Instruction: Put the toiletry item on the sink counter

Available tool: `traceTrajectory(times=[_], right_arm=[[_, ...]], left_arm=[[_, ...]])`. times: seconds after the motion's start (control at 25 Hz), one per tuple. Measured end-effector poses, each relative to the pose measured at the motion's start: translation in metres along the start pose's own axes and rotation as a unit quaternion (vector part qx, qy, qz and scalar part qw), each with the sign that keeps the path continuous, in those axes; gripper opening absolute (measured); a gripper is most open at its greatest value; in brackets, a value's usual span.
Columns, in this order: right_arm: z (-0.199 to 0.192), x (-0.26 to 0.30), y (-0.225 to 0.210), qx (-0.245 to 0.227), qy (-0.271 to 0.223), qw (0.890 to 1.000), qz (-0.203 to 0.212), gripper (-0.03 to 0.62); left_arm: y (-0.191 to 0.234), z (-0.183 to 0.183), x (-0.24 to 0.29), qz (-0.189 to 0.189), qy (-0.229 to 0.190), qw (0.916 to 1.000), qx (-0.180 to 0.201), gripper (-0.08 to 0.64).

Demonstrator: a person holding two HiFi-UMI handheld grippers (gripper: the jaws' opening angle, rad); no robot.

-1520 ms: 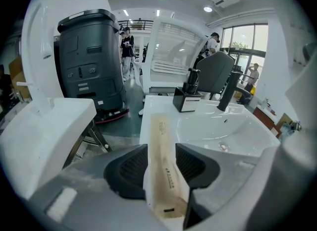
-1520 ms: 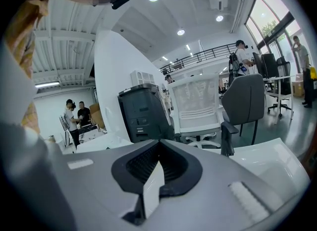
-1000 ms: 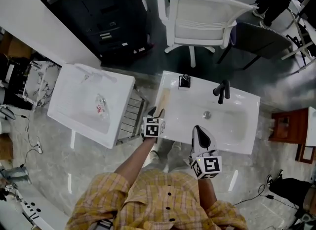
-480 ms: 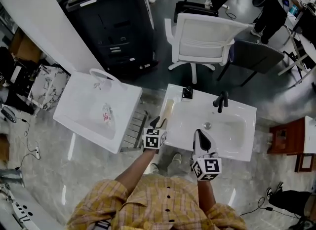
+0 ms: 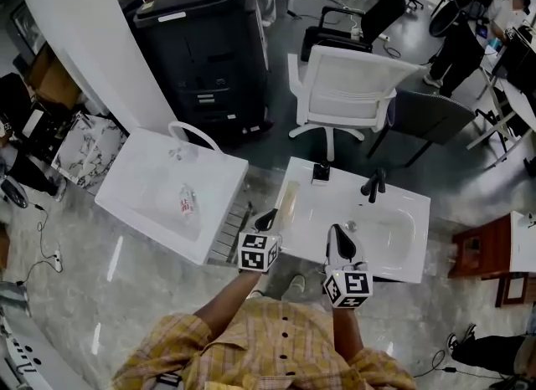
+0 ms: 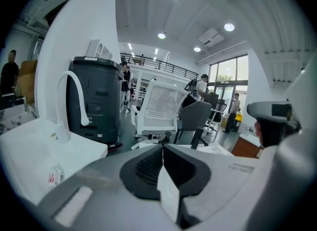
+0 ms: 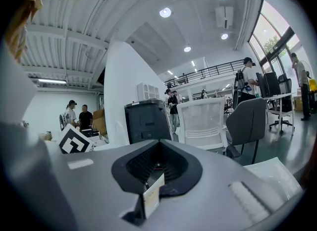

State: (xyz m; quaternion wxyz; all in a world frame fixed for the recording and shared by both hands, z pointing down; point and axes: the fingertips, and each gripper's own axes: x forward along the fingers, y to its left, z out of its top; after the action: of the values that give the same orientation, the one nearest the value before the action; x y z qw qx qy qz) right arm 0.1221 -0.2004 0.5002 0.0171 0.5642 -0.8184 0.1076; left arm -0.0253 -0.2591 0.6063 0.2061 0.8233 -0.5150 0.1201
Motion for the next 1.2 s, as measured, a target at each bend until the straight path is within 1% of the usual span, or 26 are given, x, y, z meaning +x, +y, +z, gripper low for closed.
traceTrajectory(times=[0.4, 0.72, 0.92, 1.04, 1.2], right_arm=[[0.012, 0.009, 0.004, -0.011, -0.01, 1.0, 0.003, 0.0], [0.026, 0.018, 0.002, -0.013, -0.028, 0.999, 0.009, 0.0], [0.031, 0.023, 0.006, -0.02, -0.037, 0.999, 0.015, 0.0], [0.037, 0.024, 0.006, -0.025, -0.044, 0.999, 0.015, 0.0], [0.038, 0.024, 0.001, -0.026, -0.046, 0.999, 0.011, 0.0]], left_arm=[[-0.008, 0.042, -0.035, -0.004, -0.065, 0.9977, 0.016, 0.0], [-0.021, 0.081, -0.052, -0.003, -0.128, 0.9908, 0.046, 0.0], [-0.023, 0.091, -0.057, -0.001, -0.148, 0.9871, 0.061, 0.0], [-0.025, 0.097, -0.059, 0.003, -0.156, 0.9844, 0.081, 0.0], [-0.028, 0.099, -0.058, -0.002, -0.161, 0.9835, 0.083, 0.0]])
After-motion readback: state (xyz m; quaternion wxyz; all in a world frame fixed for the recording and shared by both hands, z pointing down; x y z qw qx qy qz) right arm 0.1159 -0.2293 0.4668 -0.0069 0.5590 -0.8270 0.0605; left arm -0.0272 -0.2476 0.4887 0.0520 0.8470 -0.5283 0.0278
